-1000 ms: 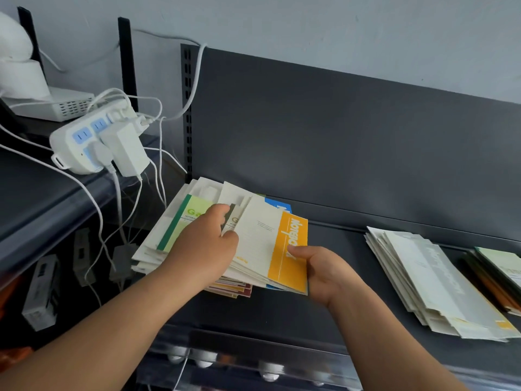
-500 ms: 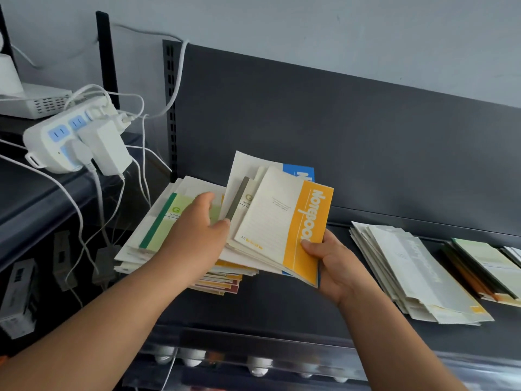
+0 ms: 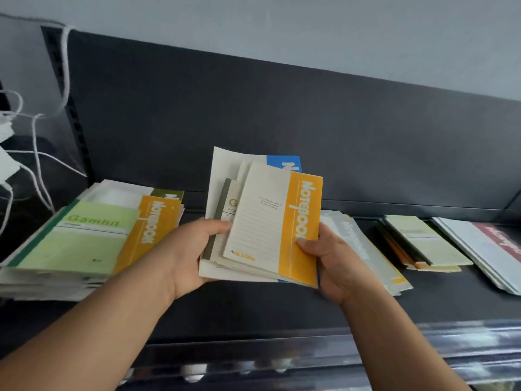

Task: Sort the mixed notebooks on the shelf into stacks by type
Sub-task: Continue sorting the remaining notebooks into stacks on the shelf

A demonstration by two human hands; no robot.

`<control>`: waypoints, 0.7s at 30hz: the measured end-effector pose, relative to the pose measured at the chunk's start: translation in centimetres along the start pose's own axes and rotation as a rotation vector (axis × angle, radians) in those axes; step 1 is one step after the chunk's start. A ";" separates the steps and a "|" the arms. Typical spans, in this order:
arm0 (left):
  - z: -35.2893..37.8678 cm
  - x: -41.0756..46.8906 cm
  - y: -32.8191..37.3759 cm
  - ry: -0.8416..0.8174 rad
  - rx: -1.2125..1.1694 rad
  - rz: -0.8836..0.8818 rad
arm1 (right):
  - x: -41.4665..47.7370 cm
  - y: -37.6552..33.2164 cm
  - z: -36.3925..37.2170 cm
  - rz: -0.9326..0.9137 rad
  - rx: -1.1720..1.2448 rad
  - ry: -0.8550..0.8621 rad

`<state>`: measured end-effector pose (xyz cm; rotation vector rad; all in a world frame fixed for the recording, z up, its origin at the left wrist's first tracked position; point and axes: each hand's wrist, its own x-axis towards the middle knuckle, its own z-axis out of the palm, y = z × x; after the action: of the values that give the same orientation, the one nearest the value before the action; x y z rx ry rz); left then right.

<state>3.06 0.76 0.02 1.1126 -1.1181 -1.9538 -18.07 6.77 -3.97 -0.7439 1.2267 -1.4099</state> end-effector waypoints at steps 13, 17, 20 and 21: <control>15.2 3.7 -4.8 0.171 0.062 0.180 | -0.2 -4.1 -17.0 -0.013 -0.193 0.174; 16.3 4.4 -5.5 0.296 0.039 0.236 | 0.3 -4.9 -21.0 0.005 -0.223 0.220; 16.0 3.8 -5.7 0.394 0.015 0.270 | 0.9 -5.2 -22.1 0.022 -0.422 0.243; 15.8 3.5 -5.8 0.422 0.012 0.281 | 1.2 -5.2 -22.1 0.016 -0.505 0.243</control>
<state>-13.08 6.26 -1.87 1.2276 -0.9916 -1.4162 -40.36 11.15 -5.39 -0.9156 1.8107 -1.2103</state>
